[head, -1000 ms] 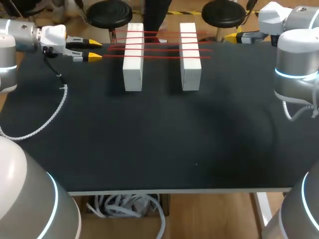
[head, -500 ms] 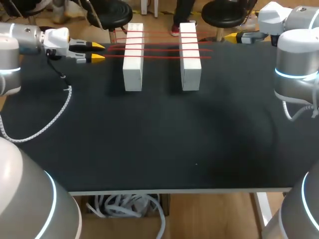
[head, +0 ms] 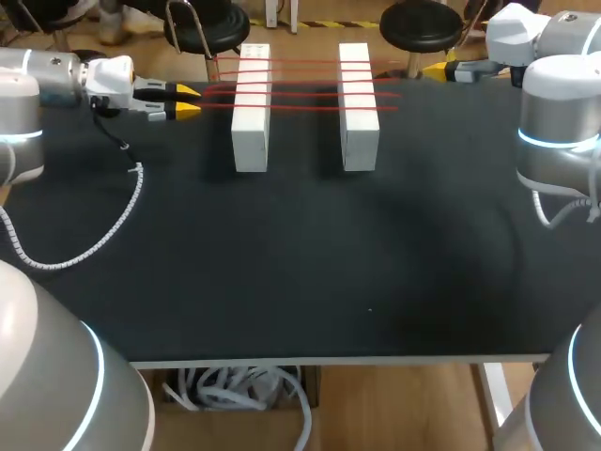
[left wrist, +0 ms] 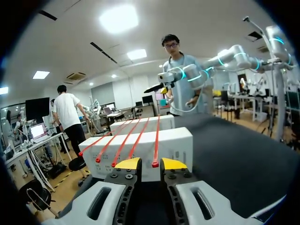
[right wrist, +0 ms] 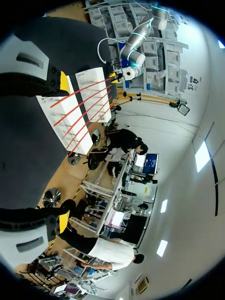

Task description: Grab the tape and strap the tape.

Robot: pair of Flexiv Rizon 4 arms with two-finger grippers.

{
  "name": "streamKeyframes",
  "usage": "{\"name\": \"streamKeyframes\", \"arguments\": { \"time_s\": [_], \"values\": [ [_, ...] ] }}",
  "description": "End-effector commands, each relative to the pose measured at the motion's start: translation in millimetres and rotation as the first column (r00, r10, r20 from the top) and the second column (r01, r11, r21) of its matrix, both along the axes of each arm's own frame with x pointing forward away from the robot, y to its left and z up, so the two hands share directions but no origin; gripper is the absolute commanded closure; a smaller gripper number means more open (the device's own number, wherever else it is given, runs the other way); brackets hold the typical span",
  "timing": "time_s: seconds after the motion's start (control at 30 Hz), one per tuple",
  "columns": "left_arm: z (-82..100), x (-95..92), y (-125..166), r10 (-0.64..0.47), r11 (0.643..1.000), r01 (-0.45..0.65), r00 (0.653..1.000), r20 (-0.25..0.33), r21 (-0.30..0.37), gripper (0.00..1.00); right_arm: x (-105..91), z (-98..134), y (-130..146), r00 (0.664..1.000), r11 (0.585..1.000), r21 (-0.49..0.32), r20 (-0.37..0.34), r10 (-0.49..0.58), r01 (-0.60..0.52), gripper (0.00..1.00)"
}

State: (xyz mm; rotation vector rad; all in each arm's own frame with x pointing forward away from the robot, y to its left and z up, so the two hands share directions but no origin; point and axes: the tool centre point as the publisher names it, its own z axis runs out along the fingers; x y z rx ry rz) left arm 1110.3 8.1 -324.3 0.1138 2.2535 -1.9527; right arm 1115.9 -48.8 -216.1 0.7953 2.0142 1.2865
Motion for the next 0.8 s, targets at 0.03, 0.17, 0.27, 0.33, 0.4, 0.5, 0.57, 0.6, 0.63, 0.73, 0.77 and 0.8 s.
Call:
{"name": "streamKeyframes", "arguments": {
  "time_s": [0.03, 0.17, 0.27, 0.33, 0.4, 0.5, 0.57, 0.6, 0.63, 0.73, 0.77, 0.8],
  "values": [
    [-4.0, 3.4, -2, -0.009, 1.000, 0.009, 1.000, 0.002, -0.008, 0.93, -1.0, 0, -1, 1.000, 1.000, 0.002, 0.001, 0.001, -0.001, 0.00],
    [-4.2, 2.3, -5, -0.015, 1.000, 0.015, 1.000, 0.001, -0.013, 0.95, -1.0, 0, -1, 1.000, 1.000, 0.002, 0.001, 0.001, -0.001, 0.00],
    [-4.1, 1.3, -6, -0.018, 1.000, 0.018, 1.000, 0.000, -0.014, 1.00, -1.0, 0, -1, 1.000, 1.000, 0.002, 0.001, 0.001, -0.001, 0.00],
    [-3.7, 0.7, -7, -0.018, 1.000, 0.018, 1.000, 0.001, -0.014, 1.00, -1.0, 0, -1, 1.000, 1.000, 0.002, 0.001, 0.001, -0.001, 0.00],
    [-3.3, 0.1, -8, -0.017, 1.000, 0.017, 1.000, 0.003, -0.014, 1.00, -1.0, 0, -1, 1.000, 1.000, 0.002, 0.001, 0.001, -0.001, 0.00],
    [-0.5, -0.6, -10, -0.017, 1.000, 0.017, 1.000, 0.007, -0.013, 1.00, -1.0, 0, -1, 1.000, 1.000, 0.002, 0.001, 0.001, -0.001, 0.00],
    [2.9, -1.0, -11, -0.019, 1.000, 0.019, 1.000, 0.009, -0.011, 1.00, -1.0, 0, -1, 1.000, 1.000, 0.002, 0.001, 0.001, -0.001, 0.00],
    [4.4, -1.5, -11, -0.019, 1.000, 0.019, 1.000, 0.011, -0.010, 1.00, -1.0, 0, -1, 1.000, 1.000, 0.002, 0.001, 0.001, -0.001, 0.00],
    [5.4, -2.0, -12, -0.020, 1.000, 0.020, 1.000, 0.011, -0.008, 1.00, -1.0, 0, -1, 1.000, 1.000, 0.002, 0.001, 0.001, -0.001, 0.00],
    [7.9, -3.9, -15, -0.020, 1.000, 0.020, 1.000, 0.011, -0.013, 1.00, -1.0, 0, -1, 1.000, 1.000, 0.002, 0.001, 0.001, -0.001, 0.00],
    [9.4, -5.0, -16, -0.014, 1.000, 0.014, 1.000, 0.013, -0.020, 1.00, -1.0, 0, -1, 1.000, 1.000, 0.002, 0.001, 0.001, -0.001, 0.00],
    [10.7, -5.9, -17, -0.012, 1.000, 0.012, 1.000, 0.014, -0.022, 1.00, -1.0, 0, -1, 1.000, 1.000, 0.002, 0.001, 0.001, -0.001, 0.00]
  ]
}}
